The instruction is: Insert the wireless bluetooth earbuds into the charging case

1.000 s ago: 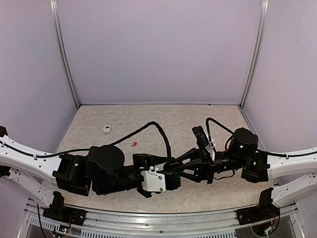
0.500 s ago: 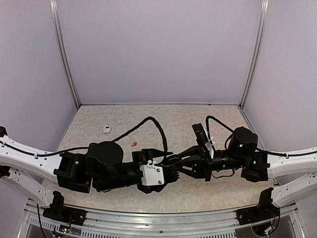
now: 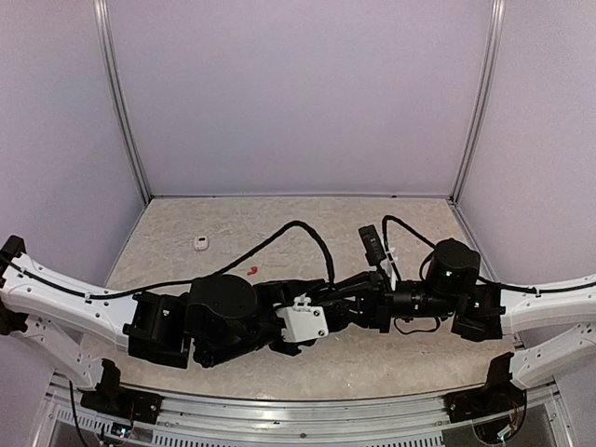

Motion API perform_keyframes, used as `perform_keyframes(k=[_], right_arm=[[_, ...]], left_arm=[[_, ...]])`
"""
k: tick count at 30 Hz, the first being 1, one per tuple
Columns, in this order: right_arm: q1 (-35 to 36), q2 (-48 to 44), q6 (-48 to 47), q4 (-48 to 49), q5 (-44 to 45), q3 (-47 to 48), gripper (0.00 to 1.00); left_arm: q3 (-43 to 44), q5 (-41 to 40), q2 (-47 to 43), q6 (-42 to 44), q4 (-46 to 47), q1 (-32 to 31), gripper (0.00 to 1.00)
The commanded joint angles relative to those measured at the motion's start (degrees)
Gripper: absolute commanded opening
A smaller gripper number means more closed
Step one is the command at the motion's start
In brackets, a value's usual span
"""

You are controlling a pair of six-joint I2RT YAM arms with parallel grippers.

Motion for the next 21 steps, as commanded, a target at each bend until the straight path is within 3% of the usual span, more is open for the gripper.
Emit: perform_keyframes(k=[1, 10, 17, 21], right_arm=[[0.0, 0.0, 1.6, 2.4, 1.3, 2.1, 0.0], [-0.1, -2.1, -1.1, 1.0, 3.1, 1.7, 0.38], [-1.8, -9.5, -8.1, -3.7, 8.2, 0.7, 0.79], [-5.0, -13.9, -10.9, -8.4, 11.0, 0.1, 0.88]], left_arm=[[1.3, -1.3, 1.2, -0.1, -0.7, 0.1, 0.48], [0.5, 4.7, -0.4, -3.5, -1.8, 2.4, 0.37], [0.1, 17.4, -1.5, -11.9, -1.4, 9.6, 0.36], [1.7, 25.1, 0.0, -17.6, -0.7, 16.1, 0.36]])
